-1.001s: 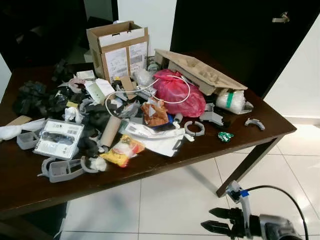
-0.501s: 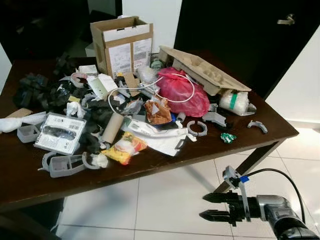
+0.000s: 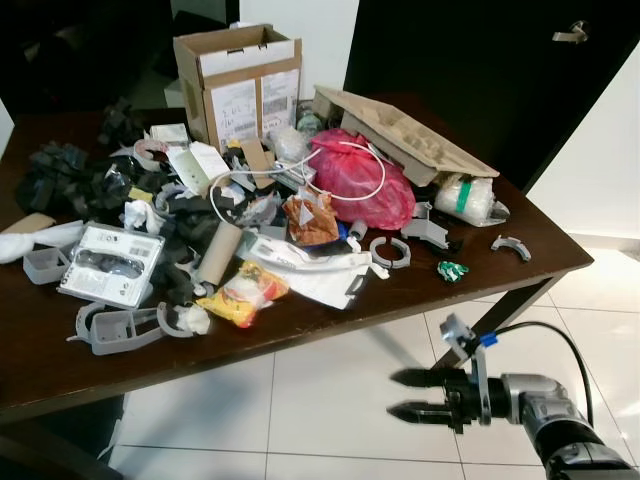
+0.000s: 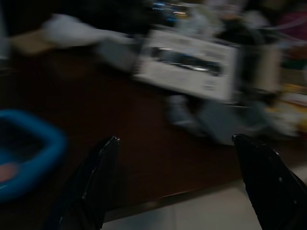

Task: Picking trash to rubbish bin

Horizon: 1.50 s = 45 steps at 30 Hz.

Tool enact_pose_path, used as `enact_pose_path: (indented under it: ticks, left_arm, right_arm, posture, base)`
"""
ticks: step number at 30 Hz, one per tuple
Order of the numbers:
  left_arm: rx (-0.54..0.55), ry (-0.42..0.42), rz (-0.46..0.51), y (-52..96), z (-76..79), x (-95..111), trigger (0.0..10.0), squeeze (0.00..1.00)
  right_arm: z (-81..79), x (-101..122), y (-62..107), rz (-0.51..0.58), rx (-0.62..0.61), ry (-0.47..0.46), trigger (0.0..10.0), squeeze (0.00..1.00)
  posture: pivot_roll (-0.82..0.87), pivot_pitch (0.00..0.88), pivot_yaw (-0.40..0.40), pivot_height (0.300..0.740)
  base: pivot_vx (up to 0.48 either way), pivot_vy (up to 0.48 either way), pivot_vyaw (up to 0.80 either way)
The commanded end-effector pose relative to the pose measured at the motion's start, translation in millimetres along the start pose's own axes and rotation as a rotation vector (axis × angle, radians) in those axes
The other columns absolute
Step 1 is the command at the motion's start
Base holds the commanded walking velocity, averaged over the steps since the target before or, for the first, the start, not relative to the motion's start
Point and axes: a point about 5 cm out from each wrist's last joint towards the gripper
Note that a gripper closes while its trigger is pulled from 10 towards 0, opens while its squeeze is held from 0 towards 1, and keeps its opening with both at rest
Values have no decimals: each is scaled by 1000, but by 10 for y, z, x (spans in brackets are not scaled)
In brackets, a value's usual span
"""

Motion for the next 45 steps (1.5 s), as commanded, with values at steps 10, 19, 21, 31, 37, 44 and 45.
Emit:
enact_pose_path:
  ticks: [10,19,21,31,37,44,45]
  left_arm:
    - [-168,26,-45,-233,207,55,10000,0]
    - [-354,36,-184,-448,402,34,10000,0]
    - [-460,6,-191,-544,499,138,10000,0]
    - [-662,-201,-130,-1039,755,547,10000,0]
    - [-644,-279,-60,-1417,813,657,10000,1000]
    - [-617,-278,-38,-1918,922,542,10000,1000]
    - [-627,-282,-41,-1934,940,531,10000,1000]
  right_arm:
    - [21,328,203,320,-54,73,10000,0]
    - [-18,298,298,363,-90,72,10000,0]
    - [-22,300,298,361,-89,75,10000,0]
    - [-21,275,178,367,-74,81,10000,0]
    - [-44,248,93,376,-70,79,10000,0]
    - [-87,216,-1,376,-41,83,10000,0]
    - [-91,215,-5,376,-40,84,10000,0]
  posture:
    - [157,107,-67,740]
    - [141,96,-57,740]
    - [140,98,-60,740]
    - [134,107,-45,740]
    - [125,118,-39,740]
    - [104,127,-37,740]
    - [104,127,-37,740]
  base:
    - [0,0,0]
    - [0,0,0]
    - [0,0,0]
    - [0,0,0]
    - [0,0,0]
    - [0,0,0]
    - [0,0,0]
Point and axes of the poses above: a point about 5 cm out from each wrist's last joint towards the gripper, its own y axis pointing back from the gripper into the wrist, its own x axis along the axis of the wrist's last joint, z = x × y, and after that the axes turned 4 degrees about -y, right-handed
